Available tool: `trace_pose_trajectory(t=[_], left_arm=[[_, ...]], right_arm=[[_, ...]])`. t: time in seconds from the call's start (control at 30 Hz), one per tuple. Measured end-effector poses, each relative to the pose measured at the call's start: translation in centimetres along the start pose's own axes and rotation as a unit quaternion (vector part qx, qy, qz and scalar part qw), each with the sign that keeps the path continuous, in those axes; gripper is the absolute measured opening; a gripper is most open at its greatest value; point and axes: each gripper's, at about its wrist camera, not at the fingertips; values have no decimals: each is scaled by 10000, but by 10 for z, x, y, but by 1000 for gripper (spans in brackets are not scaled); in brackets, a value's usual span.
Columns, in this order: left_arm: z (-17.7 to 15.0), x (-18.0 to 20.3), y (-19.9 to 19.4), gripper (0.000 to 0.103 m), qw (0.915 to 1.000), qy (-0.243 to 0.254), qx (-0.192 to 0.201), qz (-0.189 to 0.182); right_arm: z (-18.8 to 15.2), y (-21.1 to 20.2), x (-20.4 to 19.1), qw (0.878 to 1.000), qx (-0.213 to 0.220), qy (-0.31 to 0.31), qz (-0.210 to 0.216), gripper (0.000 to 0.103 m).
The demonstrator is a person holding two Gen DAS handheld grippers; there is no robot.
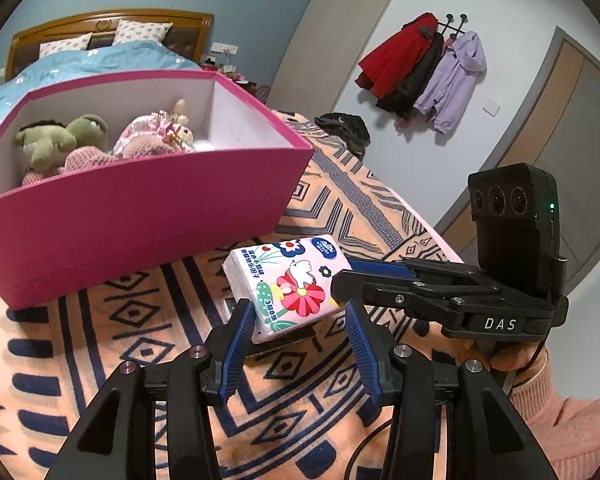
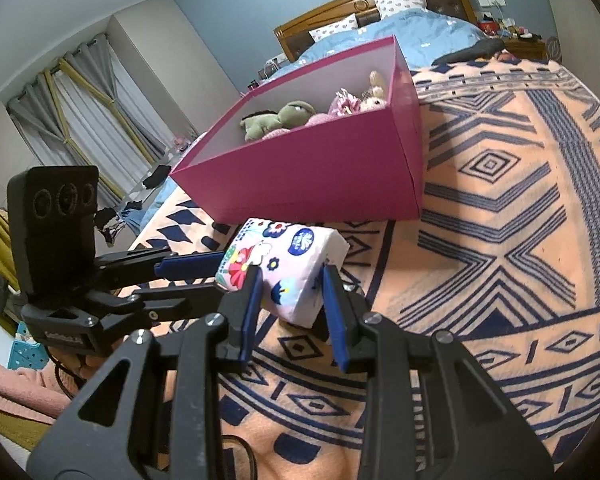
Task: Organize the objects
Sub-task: 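Lift the floral tissue pack up toward the magenta box, then carry the floral tissue pack over the magenta box rim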
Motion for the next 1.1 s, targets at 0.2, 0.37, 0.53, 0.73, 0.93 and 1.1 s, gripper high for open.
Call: trace_pose_trajectory(t=[0.2, 0.37, 0.53, 0.73, 0.93, 1.1], left_arm=[[6, 2, -7, 47, 9999, 70, 74, 37], [11, 3, -12, 47, 9998, 117, 128, 66], [18, 5, -15, 47, 9997, 163, 168, 84], [24, 7, -18, 47, 9995, 217, 211, 127], [31, 9, -21, 48, 9991, 281, 256, 179], [36, 10, -23, 50, 9989, 309, 281, 214]], right_arm=[[6, -5, -6, 9999, 92, -101, 21, 34], [11, -9, -11, 9997, 171, -189, 41, 34], [17, -13, -16, 9992, 270, -280, 54, 34], [23, -16, -18, 9988, 345, -331, 63, 34], [28, -19, -21, 9983, 428, -393, 77, 34], [33, -18, -23, 9979, 467, -451, 87, 34]])
Point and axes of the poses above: each gripper's, at about its wrist camera, not at the fingertips, and y roughly the way its jaws point, x to its right, z to its top, and after that the axes turned 14 degrees about y, right-handed
